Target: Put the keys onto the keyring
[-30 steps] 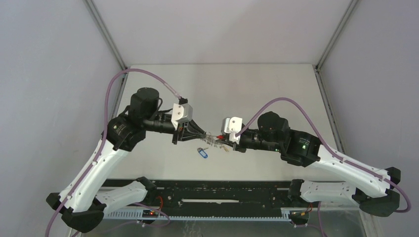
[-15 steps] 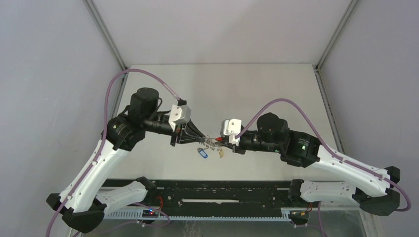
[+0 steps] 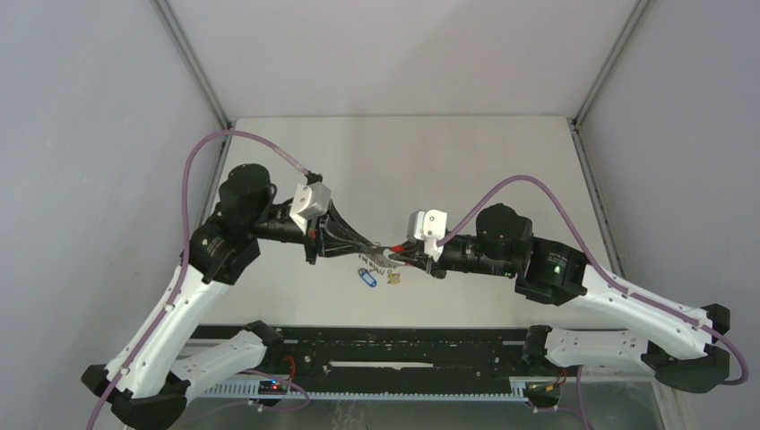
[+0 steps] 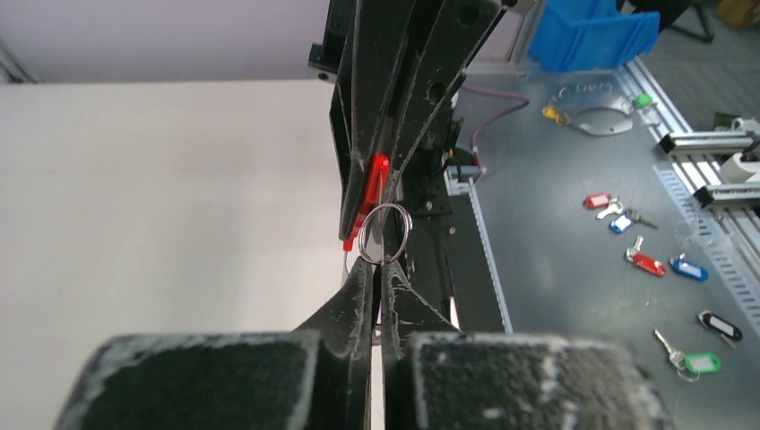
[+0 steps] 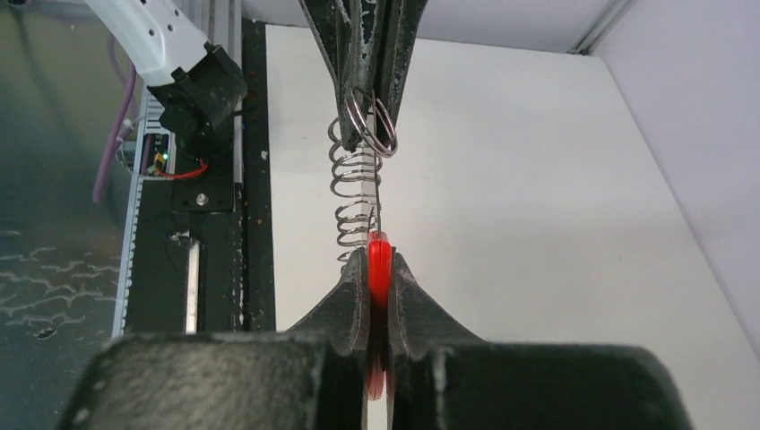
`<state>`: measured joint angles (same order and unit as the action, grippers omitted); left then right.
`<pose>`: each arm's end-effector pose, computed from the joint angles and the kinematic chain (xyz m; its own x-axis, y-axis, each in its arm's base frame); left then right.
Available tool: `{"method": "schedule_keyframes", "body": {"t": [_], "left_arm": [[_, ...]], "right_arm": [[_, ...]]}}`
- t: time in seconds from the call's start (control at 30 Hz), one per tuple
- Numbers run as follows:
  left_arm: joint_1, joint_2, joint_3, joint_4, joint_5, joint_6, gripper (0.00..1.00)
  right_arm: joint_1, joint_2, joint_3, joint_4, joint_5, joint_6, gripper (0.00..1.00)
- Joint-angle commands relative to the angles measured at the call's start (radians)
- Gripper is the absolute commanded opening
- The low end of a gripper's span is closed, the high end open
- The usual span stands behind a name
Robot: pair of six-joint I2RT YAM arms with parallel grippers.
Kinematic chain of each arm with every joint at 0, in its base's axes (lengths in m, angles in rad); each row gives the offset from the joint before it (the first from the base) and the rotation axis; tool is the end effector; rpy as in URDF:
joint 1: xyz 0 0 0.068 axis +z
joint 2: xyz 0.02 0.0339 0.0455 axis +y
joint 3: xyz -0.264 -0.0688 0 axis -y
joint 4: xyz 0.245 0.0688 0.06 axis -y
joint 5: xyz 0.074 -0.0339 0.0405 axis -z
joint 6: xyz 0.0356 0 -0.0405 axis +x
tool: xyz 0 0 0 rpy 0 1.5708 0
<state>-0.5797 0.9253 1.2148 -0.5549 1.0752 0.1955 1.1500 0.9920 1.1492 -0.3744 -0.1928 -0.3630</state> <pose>0.1222 -0.1175 0.4280 -0.0267 0.1279 -0.9914 0.9948 -0.0938 -0.0389 0.0814 0.1986 0.4086 0.2629 -0.2656 -0.9275 -0.9402 0.1453 -0.3081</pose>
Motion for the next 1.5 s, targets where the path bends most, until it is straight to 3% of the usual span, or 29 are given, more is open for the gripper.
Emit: {"method": "schedule_keyframes", "body": {"t": [0.0,0.1,0.2,0.5,0.8,1.47], "left_arm": [[-0.009,-0.020,-0.045,0.326,0.097,-0.271,0.00],[0.000,-0.017,-0.058,0.402,0.097,-0.356,0.00],[0.017,-0.015,-0.076,0.473,0.112,-0.423,0.00],[0.034,-0.030,-0.095,0.475,0.160,-0.383,0.00],[0.034,-0.043,-0.101,0.433,0.189,-0.320,0.00],[0.034,-0.051,-0.109,0.394,0.227,-0.285,0.00]], "right_arm": [[0.020,0.020,-0.003,0.129,-0.012,0.023,0.00],[0.022,0.010,-0.032,0.200,-0.030,0.054,0.00],[0.024,0.003,-0.052,0.250,-0.060,0.080,0.08],[0.006,-0.080,-0.048,0.295,-0.094,0.066,0.35],[-0.068,-0.067,0.053,0.253,-0.249,0.058,0.38],[-0.069,0.077,0.219,0.061,-0.312,-0.057,0.34]]}}
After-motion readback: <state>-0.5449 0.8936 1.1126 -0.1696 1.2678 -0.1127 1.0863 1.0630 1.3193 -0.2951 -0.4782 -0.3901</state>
